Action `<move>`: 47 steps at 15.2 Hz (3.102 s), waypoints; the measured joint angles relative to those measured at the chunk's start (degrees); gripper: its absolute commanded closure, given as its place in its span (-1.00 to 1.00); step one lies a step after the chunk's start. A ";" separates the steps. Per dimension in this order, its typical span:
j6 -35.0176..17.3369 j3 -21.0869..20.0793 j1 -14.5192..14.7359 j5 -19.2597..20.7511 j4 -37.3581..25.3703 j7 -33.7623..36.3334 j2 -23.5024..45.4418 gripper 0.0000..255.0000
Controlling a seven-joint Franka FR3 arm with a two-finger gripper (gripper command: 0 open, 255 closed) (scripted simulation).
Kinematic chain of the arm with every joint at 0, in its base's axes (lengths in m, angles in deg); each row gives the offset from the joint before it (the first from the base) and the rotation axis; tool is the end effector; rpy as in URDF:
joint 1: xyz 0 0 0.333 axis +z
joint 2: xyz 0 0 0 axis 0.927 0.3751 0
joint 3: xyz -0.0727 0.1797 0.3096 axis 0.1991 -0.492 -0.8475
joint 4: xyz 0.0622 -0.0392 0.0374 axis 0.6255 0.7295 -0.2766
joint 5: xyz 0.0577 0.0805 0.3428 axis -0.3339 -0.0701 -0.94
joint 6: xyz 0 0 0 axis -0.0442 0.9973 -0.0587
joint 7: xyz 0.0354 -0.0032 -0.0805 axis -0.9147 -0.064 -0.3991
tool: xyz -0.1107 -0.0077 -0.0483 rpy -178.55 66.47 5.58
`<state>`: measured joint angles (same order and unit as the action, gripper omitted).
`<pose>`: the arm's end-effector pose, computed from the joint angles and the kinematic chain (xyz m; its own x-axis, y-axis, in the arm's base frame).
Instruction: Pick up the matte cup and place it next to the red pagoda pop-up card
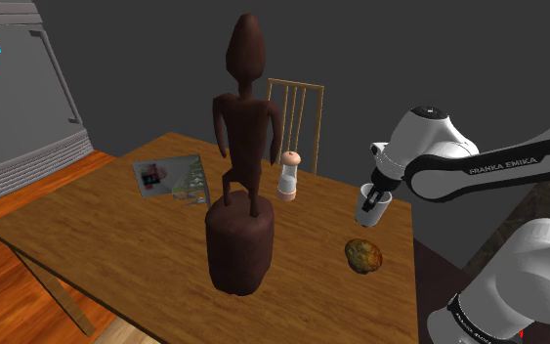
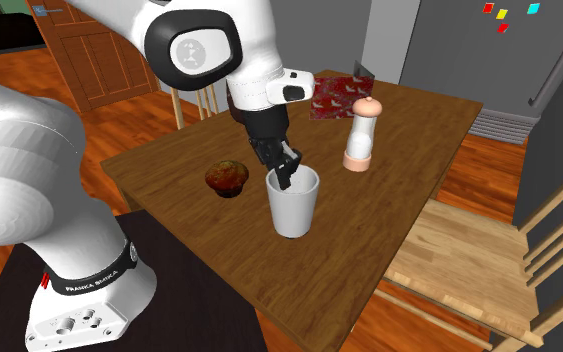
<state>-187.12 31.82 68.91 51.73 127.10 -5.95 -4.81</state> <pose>0.2726 0.0013 0.4091 0.9470 0.2843 0.1496 0.2675 -0.9557 0.1232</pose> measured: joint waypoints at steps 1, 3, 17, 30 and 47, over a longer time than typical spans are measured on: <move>0.00 0.00 0.00 0.00 0.01 0.00 0.01 1.00; 0.00 0.00 0.00 0.00 0.01 0.00 0.01 1.00; 10.42 0.14 0.67 -0.97 -5.06 -1.01 -5.38 1.00; 21.93 0.02 1.09 -1.77 -13.54 -1.95 -8.43 1.00; 34.89 -0.07 1.19 -2.29 -26.50 -3.12 -8.47 1.00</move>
<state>-152.23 31.76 70.10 49.43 100.61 -9.06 -13.28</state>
